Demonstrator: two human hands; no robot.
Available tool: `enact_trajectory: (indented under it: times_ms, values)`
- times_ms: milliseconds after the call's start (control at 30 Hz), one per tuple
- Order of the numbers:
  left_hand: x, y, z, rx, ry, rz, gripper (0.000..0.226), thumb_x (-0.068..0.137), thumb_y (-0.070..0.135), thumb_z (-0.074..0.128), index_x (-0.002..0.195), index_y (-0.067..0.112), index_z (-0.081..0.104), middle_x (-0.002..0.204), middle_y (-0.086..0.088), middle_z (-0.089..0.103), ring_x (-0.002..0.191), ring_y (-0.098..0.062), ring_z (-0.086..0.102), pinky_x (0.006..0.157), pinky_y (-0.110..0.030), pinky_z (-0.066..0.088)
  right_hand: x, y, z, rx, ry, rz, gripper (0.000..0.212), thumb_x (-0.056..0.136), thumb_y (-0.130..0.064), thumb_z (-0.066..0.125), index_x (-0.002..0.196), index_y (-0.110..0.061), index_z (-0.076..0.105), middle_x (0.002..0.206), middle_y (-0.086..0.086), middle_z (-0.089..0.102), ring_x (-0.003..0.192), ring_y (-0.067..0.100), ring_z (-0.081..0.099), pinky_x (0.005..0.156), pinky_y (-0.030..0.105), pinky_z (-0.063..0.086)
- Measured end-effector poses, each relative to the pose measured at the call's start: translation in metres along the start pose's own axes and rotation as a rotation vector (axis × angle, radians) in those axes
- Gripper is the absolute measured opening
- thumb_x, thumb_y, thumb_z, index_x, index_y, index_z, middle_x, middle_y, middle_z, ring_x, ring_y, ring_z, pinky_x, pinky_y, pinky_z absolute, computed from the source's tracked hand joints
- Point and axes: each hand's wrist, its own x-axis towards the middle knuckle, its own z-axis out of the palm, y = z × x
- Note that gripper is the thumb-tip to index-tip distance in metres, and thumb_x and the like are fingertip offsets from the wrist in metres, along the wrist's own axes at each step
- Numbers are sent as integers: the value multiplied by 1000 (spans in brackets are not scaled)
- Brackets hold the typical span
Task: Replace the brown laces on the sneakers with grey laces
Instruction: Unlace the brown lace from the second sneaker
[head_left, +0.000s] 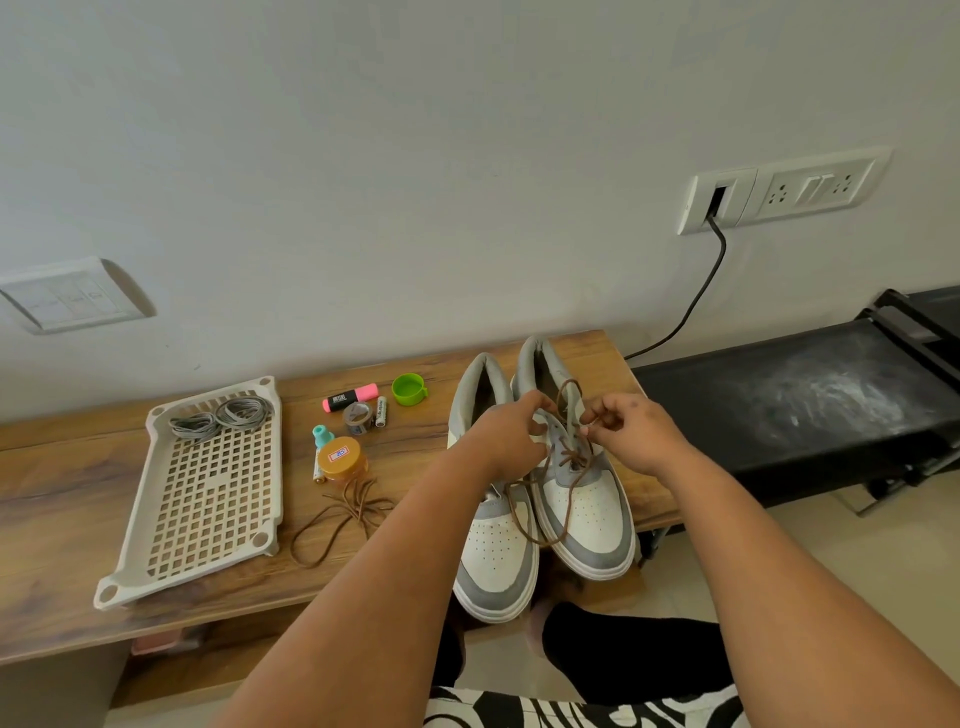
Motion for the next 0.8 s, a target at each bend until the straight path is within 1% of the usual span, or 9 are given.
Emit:
enact_trajectory:
  times_ms: [67,233,367,467,533,600,633,700,800]
  values:
    - [0,0,0,-4,0,-1,51,92,13,60,137,28,41,134,-6,60,112,-22,60,90,-31,52,-1,-1,3,22,-3,-4,10,87,-27,72,92,-20,68,90,-4,62,86,13,59,69,21,46]
    - [-1,0,0,-2,-3,-2,52,92,13,60,138,28,40,135,-5,60,112,-21,60,87,-28,50,3,-6,7,-34,-57,21,12,94,-30,62,85,-23,60,85,-5,58,79,11,54,66,24,42]
    - [-1,-1,0,-8,-11,-2,54,93,13,59,140,28,39,137,-4,59,112,-20,60,86,-26,48,-1,-9,-12,-487,-316,213,12,98,-25,54,98,-16,61,92,0,58,87,15,56,78,28,46]
    - [0,-2,-1,-16,-19,-8,53,93,13,60,139,29,40,137,-3,59,114,-21,59,88,-27,49,-5,-4,-19,-697,-419,363,11,95,-18,57,86,-12,55,84,3,54,90,19,59,78,29,48]
    - [1,-2,0,-16,-17,-11,52,93,14,60,138,30,41,136,-3,60,115,-20,58,89,-28,48,0,2,-16,-586,-303,312,8,95,-19,55,91,-14,59,92,2,58,94,19,59,77,28,46]
    - [1,-2,0,-10,-13,-11,52,92,14,60,138,30,41,135,-3,60,116,-20,58,89,-27,47,3,1,-11,-299,-127,183,15,98,-29,54,108,-20,60,104,-4,58,100,17,57,79,27,43]
    - [1,-2,0,-10,-13,-13,52,92,14,60,138,30,41,134,-3,60,116,-20,58,89,-27,48,4,-3,-8,-185,-80,118,17,97,-34,56,109,-23,59,105,-6,57,100,15,56,80,27,43]
    - [1,-1,1,-5,-14,-13,52,92,14,60,138,29,41,134,-3,60,116,-21,57,89,-28,48,5,-8,-2,-149,-66,34,17,94,-39,59,102,-24,61,100,-8,59,96,13,56,81,31,47]
    - [0,-2,0,-4,-17,-14,52,91,14,61,137,30,41,135,-2,60,116,-21,57,91,-30,48,4,-9,4,-137,-108,38,11,94,-35,60,88,-27,58,93,-4,61,87,14,58,78,31,49]
